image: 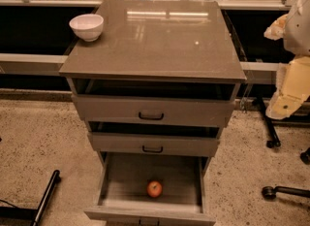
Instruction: Pick apple from bottom drawer and place on counter
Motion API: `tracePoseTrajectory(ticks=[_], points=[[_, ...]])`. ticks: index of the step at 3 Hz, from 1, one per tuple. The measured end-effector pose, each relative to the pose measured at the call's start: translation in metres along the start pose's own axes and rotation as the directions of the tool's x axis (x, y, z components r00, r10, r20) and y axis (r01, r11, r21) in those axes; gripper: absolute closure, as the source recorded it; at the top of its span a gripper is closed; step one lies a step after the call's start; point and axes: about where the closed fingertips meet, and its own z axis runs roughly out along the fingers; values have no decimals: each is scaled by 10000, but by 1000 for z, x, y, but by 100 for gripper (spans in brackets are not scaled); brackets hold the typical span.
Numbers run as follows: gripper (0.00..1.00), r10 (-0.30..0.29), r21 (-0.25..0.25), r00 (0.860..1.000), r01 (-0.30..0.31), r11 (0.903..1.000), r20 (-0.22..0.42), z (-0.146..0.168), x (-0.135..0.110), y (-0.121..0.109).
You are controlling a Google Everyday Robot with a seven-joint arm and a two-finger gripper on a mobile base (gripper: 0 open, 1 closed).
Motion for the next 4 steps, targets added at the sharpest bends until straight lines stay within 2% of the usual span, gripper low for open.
tracePoseTrajectory(ticks=[1,2,3,4], points=[[0,0,0,10000,0,10000,1,0,0,0],[0,-124,49,9985,121,9999,537,21,-4,2],[0,107,-1009,9753,119,9948,2205,104,-19,39],[0,511,-2160,9336,287,9760,3546,196,-38,86]])
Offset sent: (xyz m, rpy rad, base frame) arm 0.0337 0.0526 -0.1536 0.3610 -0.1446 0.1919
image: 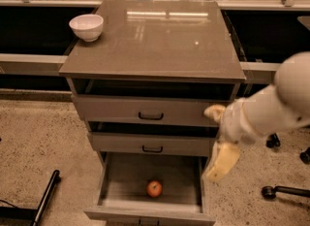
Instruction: Pick apple from bottom drawer and place on counter
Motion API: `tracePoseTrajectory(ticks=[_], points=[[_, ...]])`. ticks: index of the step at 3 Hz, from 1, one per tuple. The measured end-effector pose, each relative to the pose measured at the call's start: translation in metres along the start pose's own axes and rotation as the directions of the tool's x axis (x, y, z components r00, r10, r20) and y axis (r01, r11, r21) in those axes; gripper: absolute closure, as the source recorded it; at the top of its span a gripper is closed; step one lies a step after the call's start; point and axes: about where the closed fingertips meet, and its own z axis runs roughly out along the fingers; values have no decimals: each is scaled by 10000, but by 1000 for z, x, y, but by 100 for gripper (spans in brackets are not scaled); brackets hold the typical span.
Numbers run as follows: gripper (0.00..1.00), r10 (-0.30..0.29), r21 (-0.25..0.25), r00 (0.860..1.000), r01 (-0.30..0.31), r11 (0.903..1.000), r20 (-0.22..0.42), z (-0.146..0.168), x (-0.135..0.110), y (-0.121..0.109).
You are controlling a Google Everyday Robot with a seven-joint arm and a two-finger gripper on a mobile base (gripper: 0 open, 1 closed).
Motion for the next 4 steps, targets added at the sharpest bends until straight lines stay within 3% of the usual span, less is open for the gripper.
tracePoseTrajectory(ticks=[1,2,3,4], points=[[0,186,-89,9998,-186,9998,10,31,14,9],[0,18,-3,9995,-17,10000,307,32,11,8],[0,184,-361,9899,-134,9993,1408,78,29,32],[0,1115,-920,9776,-962,9911,1784,167,99,72]])
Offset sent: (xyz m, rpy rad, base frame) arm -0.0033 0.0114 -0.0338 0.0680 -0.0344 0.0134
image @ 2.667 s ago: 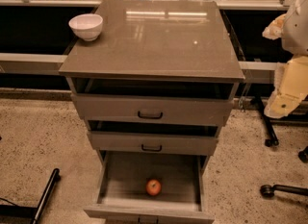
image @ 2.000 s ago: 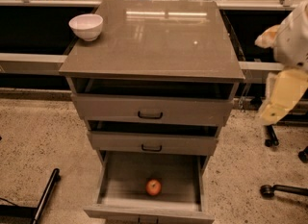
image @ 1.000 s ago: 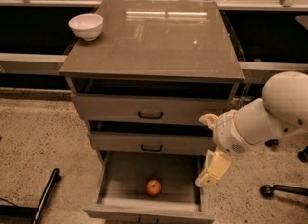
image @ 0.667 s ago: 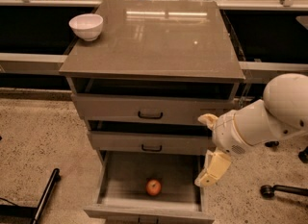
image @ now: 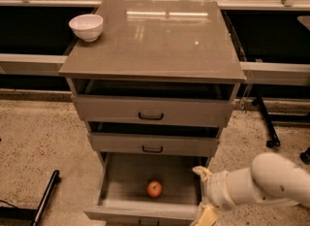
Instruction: Pick apple from bottom drawer and place on counter
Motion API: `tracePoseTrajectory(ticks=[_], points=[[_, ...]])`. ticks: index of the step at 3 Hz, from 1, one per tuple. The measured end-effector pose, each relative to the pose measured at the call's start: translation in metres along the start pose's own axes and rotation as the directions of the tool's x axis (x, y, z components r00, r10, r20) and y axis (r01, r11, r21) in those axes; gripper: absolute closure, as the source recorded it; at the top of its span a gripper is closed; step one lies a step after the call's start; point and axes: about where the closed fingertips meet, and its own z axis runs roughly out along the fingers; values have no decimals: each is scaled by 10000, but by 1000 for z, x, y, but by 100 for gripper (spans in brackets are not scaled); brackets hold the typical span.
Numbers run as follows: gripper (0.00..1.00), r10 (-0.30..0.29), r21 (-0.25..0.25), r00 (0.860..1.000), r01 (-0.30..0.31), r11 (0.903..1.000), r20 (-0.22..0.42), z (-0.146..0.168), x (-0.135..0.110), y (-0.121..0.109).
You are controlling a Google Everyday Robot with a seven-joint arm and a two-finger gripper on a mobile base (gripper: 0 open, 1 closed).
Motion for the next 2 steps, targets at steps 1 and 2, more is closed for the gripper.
tracePoseTrajectory(ticks=[1,2], points=[[0,340,1124,9930,-468,9926,1131,55,46,-40],[0,587,849,9911,-691,9940,1195,67,50,-31]])
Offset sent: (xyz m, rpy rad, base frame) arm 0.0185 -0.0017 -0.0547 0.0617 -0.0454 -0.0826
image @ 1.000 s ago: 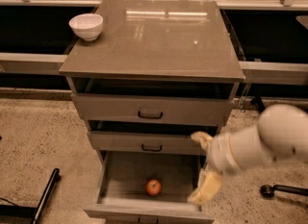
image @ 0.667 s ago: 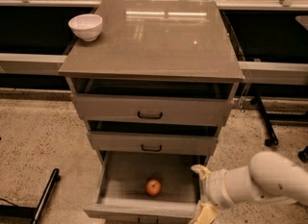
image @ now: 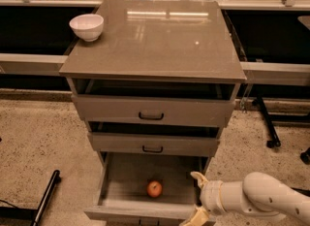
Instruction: Pick apple from bottom drawer and place on counter
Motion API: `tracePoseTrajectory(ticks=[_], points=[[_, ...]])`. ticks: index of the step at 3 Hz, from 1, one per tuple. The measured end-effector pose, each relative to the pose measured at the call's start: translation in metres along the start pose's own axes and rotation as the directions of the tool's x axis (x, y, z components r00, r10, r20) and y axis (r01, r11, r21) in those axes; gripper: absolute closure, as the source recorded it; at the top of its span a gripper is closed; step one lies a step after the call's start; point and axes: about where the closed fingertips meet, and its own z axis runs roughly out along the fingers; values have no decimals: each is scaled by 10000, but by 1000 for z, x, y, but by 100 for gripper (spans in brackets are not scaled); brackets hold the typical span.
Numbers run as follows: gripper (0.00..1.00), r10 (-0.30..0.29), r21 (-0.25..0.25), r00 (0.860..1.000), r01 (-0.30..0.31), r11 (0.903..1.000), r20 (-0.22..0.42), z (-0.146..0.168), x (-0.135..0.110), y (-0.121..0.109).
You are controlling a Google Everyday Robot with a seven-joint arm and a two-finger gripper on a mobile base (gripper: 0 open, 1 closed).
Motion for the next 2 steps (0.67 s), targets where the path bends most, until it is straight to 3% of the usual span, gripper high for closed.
tracePoseTrajectory(ticks=[1,2], points=[[0,-1341,572,9893,1308,9898,578,12,-34,-28],[0,-3045,1157,9365,2877,9507,1741,56,-63,-75]])
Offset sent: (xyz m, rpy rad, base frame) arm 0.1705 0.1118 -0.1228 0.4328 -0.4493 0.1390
